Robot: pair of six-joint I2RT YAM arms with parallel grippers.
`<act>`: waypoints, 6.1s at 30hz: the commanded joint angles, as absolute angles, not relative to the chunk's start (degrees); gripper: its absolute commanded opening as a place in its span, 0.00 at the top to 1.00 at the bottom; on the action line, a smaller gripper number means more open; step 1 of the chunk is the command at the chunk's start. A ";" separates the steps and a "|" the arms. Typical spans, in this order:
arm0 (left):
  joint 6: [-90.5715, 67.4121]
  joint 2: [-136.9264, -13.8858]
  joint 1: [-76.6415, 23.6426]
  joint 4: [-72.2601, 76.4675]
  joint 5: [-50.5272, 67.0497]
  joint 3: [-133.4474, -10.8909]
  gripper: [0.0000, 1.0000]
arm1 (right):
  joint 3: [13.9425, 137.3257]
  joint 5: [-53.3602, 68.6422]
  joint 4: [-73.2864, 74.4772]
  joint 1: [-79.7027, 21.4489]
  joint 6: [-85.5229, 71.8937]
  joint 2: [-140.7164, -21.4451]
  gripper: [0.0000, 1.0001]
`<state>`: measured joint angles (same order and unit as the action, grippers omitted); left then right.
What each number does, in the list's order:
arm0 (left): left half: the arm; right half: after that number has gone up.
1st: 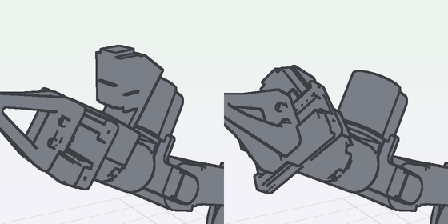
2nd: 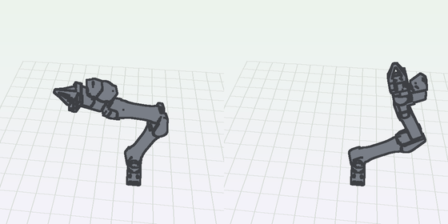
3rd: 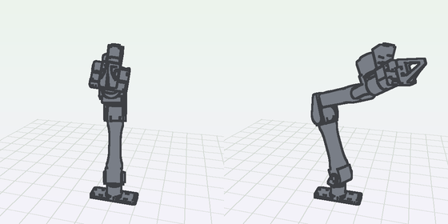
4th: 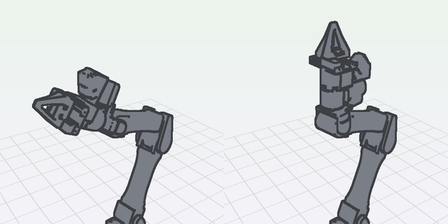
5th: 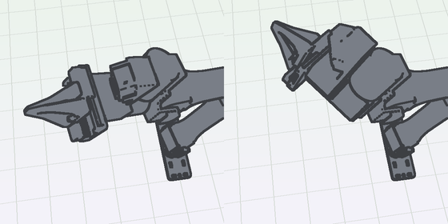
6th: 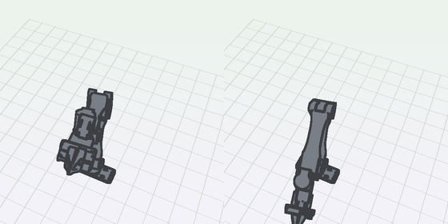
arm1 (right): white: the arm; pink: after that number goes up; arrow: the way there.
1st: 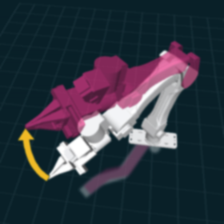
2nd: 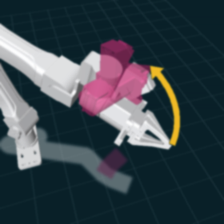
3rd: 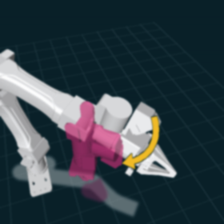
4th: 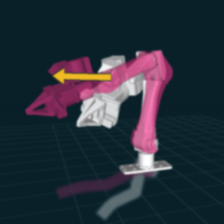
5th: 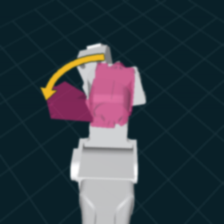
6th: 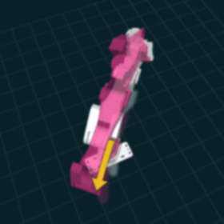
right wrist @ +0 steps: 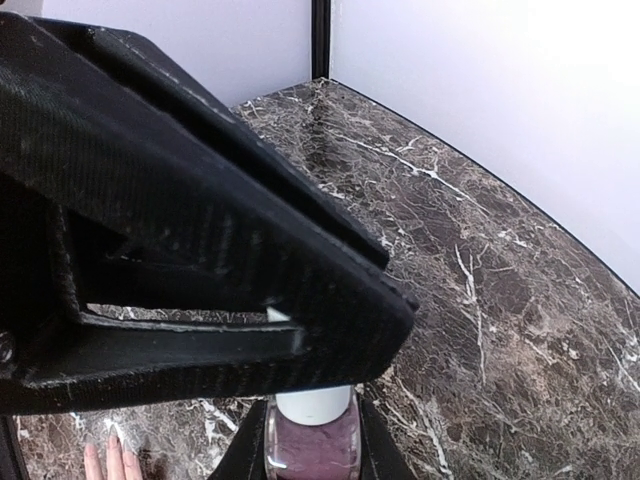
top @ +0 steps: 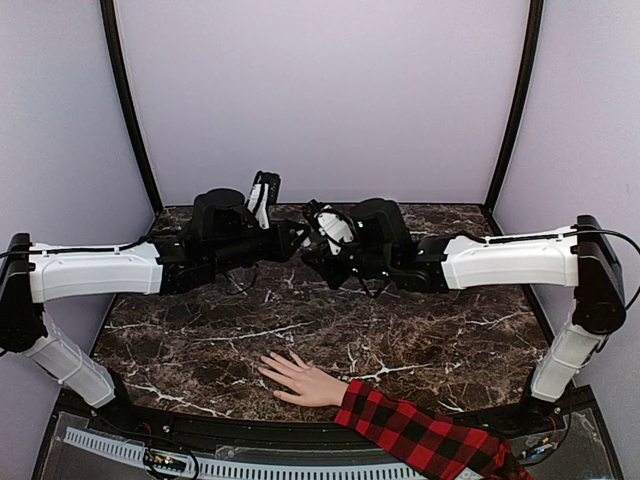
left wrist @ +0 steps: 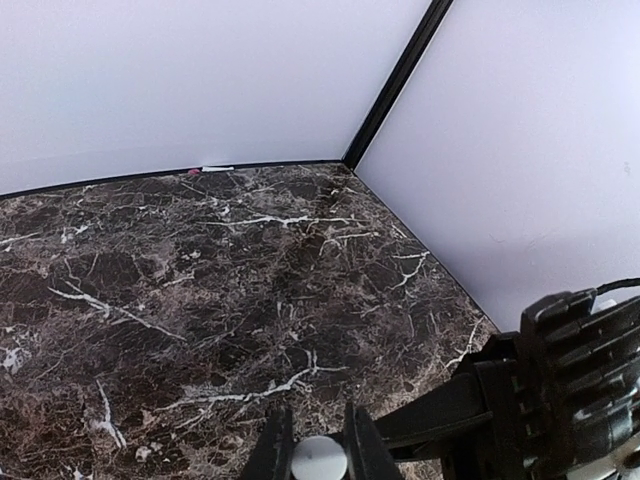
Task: Paint the nails
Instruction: Unscrew the cap of the nail polish bottle.
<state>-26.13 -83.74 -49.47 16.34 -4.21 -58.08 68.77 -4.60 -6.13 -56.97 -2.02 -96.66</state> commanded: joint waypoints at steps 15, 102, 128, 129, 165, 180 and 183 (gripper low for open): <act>-14.08 -69.82 -43.72 17.59 13.60 -51.72 0.45 | 61.41 9.87 -14.29 -53.13 -2.48 -90.29 0.99; -9.30 -80.79 -49.39 25.64 18.19 -55.72 1.00 | 64.13 11.28 -13.04 -53.56 -2.98 -85.70 1.00; -19.29 -89.00 -50.50 25.48 -3.99 -60.05 0.90 | 70.59 -6.86 -10.95 -55.42 -1.67 -94.52 1.00; -18.92 -88.21 -50.48 25.05 -3.53 -60.17 0.84 | 70.25 -6.45 -10.98 -55.29 -1.60 -94.34 1.00; -5.61 -70.65 -44.56 38.23 54.22 -48.00 0.41 | 68.28 59.44 -8.13 -51.68 3.03 -88.85 0.99; -9.18 -75.68 -46.27 42.84 61.33 -50.48 0.60 | 71.71 64.44 -5.15 -52.71 3.32 -91.53 0.99; -9.45 -75.81 -46.47 43.61 61.48 -50.38 0.61 | 71.94 64.69 -4.80 -52.85 3.50 -91.88 0.99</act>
